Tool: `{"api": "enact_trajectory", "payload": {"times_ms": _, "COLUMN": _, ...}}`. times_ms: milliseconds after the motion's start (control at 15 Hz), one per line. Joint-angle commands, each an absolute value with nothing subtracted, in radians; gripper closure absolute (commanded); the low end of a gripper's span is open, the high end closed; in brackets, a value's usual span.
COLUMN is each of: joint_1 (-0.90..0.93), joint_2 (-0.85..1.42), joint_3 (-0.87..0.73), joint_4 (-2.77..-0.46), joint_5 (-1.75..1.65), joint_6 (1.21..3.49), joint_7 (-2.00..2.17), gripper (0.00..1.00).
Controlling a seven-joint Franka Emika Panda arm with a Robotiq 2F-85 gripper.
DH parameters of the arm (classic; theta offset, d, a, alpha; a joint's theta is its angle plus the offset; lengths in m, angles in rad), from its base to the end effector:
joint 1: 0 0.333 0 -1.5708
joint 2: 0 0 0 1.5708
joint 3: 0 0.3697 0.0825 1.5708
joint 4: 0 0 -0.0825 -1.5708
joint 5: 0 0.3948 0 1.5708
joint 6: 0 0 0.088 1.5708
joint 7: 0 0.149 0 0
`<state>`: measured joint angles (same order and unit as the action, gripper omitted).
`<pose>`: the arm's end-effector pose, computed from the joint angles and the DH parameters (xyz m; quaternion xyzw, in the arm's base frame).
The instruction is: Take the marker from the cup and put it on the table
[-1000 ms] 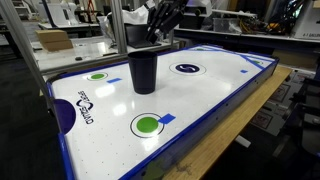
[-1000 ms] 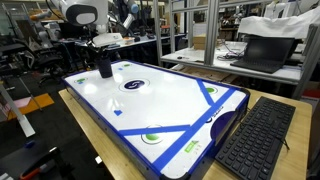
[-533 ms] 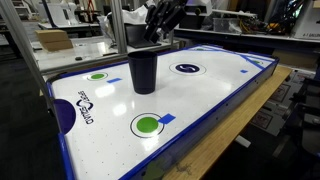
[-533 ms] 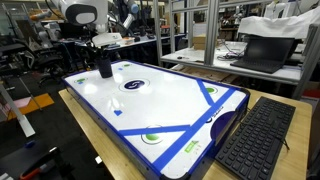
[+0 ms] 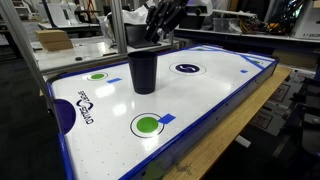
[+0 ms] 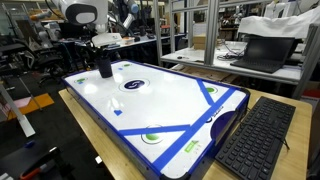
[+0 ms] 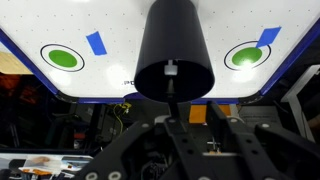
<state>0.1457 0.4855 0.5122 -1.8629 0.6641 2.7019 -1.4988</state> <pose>0.5946 0.4019 0.3283 -0.6883 -0.6404 -0.2743 0.2024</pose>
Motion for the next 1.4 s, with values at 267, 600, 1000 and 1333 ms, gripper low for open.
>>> {"api": "enact_trajectory", "payload": {"times_ms": 267, "joint_1": 0.131, "joint_2": 0.494, "joint_3": 0.528, "joint_4": -1.848, "joint_5": 0.676, "joint_6": 2.703, "joint_7": -1.49, "gripper": 0.31}}
{"api": "enact_trajectory", "payload": {"times_ms": 600, "joint_1": 0.133, "joint_2": 0.497, "joint_3": 0.529, "joint_4": -1.847, "joint_5": 0.679, "joint_6": 2.722, "joint_7": -1.478, "gripper": 0.56}}
{"api": "enact_trajectory", "payload": {"times_ms": 1000, "joint_1": 0.136, "joint_2": 0.497, "joint_3": 0.528, "joint_4": -1.849, "joint_5": 0.672, "joint_6": 2.744, "joint_7": -1.469, "gripper": 0.44}}
{"api": "enact_trajectory", "payload": {"times_ms": 1333, "joint_1": 0.127, "joint_2": 0.499, "joint_3": 0.537, "joint_4": -1.847, "joint_5": 0.682, "joint_6": 2.736, "joint_7": -1.47, "gripper": 0.76}}
